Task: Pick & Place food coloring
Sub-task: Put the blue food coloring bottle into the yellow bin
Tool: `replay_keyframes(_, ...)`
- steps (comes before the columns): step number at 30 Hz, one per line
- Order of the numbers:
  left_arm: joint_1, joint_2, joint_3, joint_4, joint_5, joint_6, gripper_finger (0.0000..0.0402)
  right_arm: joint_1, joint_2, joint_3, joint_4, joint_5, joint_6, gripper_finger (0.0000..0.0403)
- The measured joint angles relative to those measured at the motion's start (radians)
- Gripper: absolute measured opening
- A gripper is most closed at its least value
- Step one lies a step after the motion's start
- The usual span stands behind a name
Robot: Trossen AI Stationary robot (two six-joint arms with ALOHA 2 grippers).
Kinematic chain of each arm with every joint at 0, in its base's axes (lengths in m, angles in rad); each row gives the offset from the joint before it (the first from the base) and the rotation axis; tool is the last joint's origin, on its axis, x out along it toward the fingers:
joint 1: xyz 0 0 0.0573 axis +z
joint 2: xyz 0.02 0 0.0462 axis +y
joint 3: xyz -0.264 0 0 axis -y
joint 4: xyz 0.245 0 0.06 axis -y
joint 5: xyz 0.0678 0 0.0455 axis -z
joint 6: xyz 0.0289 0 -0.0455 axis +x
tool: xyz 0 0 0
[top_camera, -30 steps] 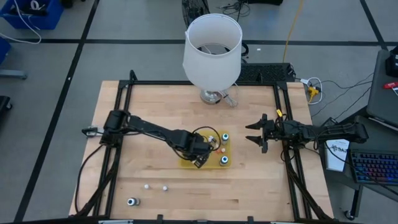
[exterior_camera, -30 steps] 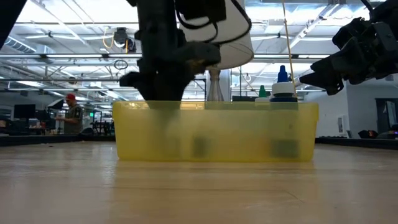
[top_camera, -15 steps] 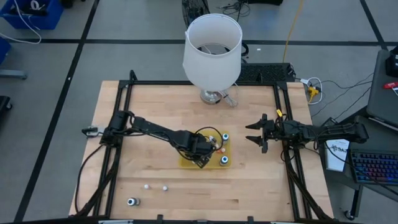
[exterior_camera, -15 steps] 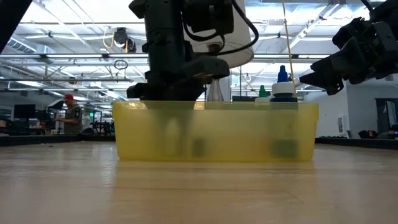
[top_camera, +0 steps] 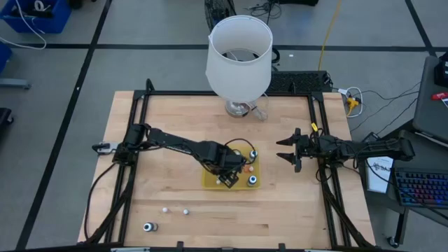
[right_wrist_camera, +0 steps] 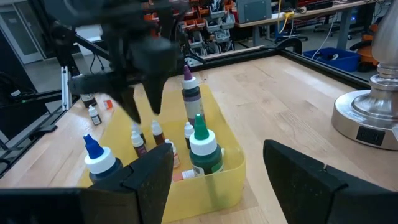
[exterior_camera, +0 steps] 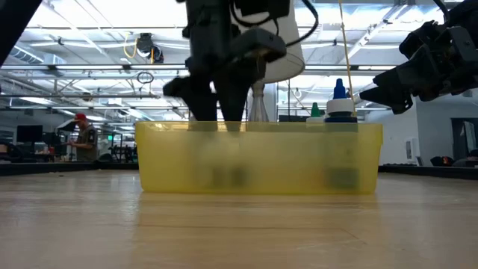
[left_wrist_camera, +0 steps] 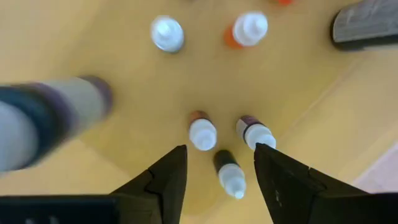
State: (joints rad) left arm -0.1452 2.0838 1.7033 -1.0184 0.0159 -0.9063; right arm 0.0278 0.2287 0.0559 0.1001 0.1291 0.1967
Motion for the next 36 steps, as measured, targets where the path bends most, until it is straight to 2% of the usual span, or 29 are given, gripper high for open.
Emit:
replay_keyframes(8,-0.024,-0.002,0.182,-0.215,-0.040,-0.030,0.0175,0.000,0.000,0.000,0.000,0.000,0.000,0.0238)
replay_keyframes(15,-0.201,-0.003,0.221,-0.204,0.069,-0.067,0.0175,0.000,0.000,0.000,0.000,0.000,0.000,0.0238)
replay_keyframes(20,-0.361,-0.003,0.221,-0.204,0.000,-0.260,0.0175,0.000,0.000,0.000,0.000,0.000,0.000,0.0238)
replay_keyframes(27,-0.510,-0.003,0.209,-0.269,-0.205,-0.602,0.0175,0.000,0.000,0.000,0.000,0.000,0.000,0.0238)
replay_keyframes(31,-0.535,-0.002,0.149,-0.268,-0.203,-0.709,0.0175,0.000,0.000,0.000,0.000,0.000,0.000,0.0238)
replay_keyframes(36,-0.534,-0.002,0.054,-0.267,-0.120,-0.762,0.0175,0.000,0.000,0.000,0.000,0.000,0.000,0.0238)
